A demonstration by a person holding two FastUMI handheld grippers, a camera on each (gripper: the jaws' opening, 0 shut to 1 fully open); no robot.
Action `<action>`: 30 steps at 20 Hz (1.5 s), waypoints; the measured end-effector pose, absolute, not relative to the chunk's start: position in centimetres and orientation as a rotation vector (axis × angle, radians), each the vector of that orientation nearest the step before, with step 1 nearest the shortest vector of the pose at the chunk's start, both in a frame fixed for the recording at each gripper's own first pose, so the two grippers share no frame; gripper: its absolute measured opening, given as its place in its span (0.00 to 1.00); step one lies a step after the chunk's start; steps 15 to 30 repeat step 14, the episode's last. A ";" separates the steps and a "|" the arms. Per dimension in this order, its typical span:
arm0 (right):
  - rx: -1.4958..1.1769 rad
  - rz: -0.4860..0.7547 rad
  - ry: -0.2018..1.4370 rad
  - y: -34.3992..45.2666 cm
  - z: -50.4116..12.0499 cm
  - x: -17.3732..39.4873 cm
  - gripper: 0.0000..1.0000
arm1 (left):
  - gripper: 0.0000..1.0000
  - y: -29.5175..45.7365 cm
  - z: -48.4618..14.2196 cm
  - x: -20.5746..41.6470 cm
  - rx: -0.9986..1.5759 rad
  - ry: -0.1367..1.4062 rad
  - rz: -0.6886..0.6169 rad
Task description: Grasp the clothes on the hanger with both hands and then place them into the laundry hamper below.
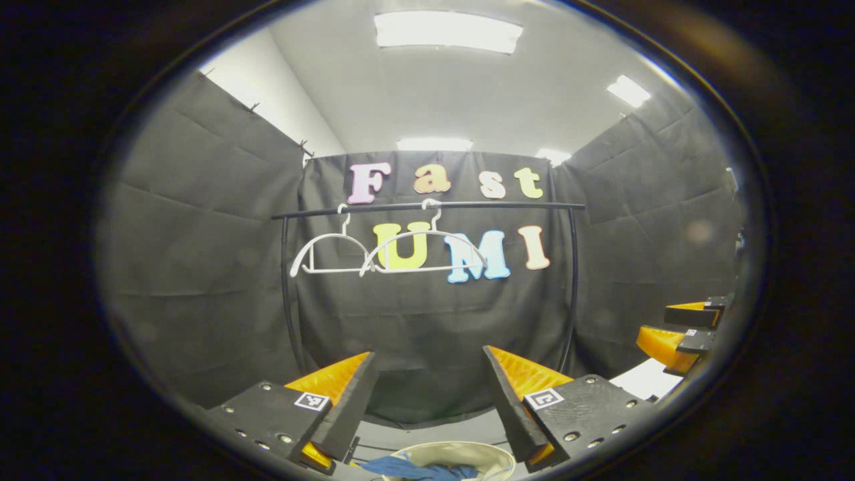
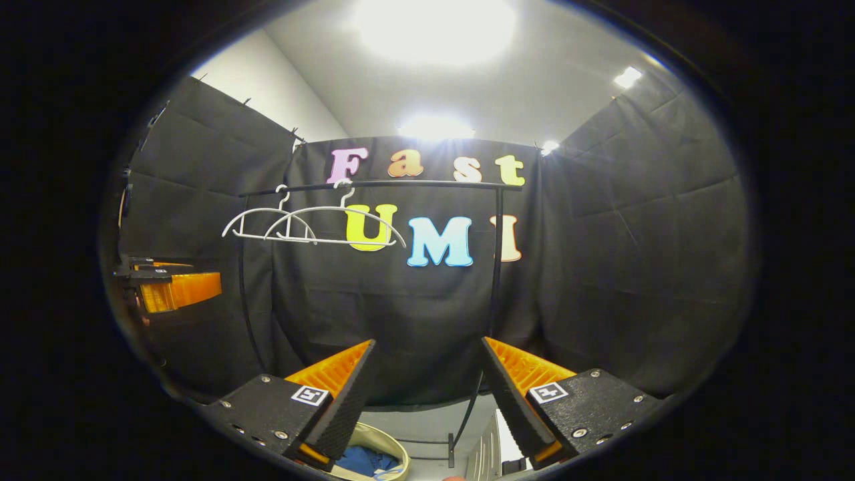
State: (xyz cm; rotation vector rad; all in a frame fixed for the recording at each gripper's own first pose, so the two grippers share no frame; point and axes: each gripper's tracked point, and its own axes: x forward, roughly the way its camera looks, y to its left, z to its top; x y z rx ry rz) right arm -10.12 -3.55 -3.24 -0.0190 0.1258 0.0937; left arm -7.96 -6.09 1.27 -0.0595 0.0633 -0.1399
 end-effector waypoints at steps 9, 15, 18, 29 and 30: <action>-0.033 0.104 0.129 -3.1 -3.3 -9.3 0.93 | 0.90 -5.5 1.0 -7.5 -0.059 0.061 -0.117; -0.032 0.104 0.129 -2.9 -3.3 -9.1 0.93 | 0.90 -5.0 0.8 -7.4 -0.058 0.065 -0.111; -0.032 0.104 0.129 -2.9 -3.3 -9.1 0.93 | 0.90 -5.0 0.8 -7.4 -0.058 0.065 -0.111; -0.032 0.104 0.129 -2.9 -3.3 -9.1 0.93 | 0.90 -5.0 0.8 -7.4 -0.058 0.065 -0.111; -0.032 0.104 0.129 -2.9 -3.3 -9.1 0.93 | 0.90 -5.0 0.8 -7.4 -0.058 0.065 -0.111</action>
